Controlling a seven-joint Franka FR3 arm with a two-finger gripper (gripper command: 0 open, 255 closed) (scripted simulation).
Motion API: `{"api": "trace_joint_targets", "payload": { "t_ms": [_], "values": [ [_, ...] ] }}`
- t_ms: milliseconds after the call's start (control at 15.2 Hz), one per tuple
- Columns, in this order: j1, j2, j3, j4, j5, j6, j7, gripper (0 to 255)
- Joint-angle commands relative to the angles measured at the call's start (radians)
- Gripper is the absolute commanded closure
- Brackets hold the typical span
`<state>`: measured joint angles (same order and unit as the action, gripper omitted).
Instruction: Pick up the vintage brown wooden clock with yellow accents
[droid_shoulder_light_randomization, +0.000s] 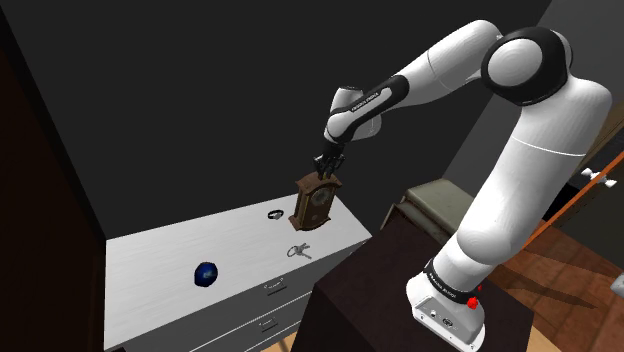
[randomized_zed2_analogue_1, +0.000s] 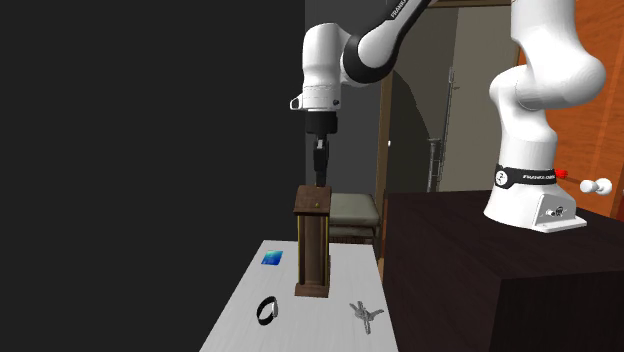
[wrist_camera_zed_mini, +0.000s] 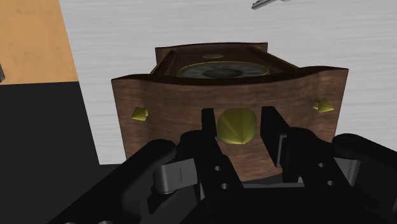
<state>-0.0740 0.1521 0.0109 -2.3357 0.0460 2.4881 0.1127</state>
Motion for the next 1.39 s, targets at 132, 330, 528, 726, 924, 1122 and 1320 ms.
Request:
{"api": "trace_joint_targets", "payload": {
  "t_ms": [132,330,528,726,924,1122,1320],
  "values": [
    [0.000,0.001,0.000,0.000,0.000,0.000,0.000,255],
    [0.000,-0.022,0.000,0.004,-0.001,-0.026,0.001,255],
    [0.000,-0.053,-0.001,0.012,-0.002,-0.066,0.003,255],
    [0.000,-0.082,-0.001,0.022,-0.004,-0.105,0.005,255],
    [0.000,-0.110,-0.001,0.035,-0.005,-0.145,0.007,255],
    [0.000,-0.136,-0.001,0.049,-0.006,-0.185,0.008,255],
    [-0.001,-0.145,-0.001,0.055,-0.007,-0.200,0.009,255]
  ]
}}
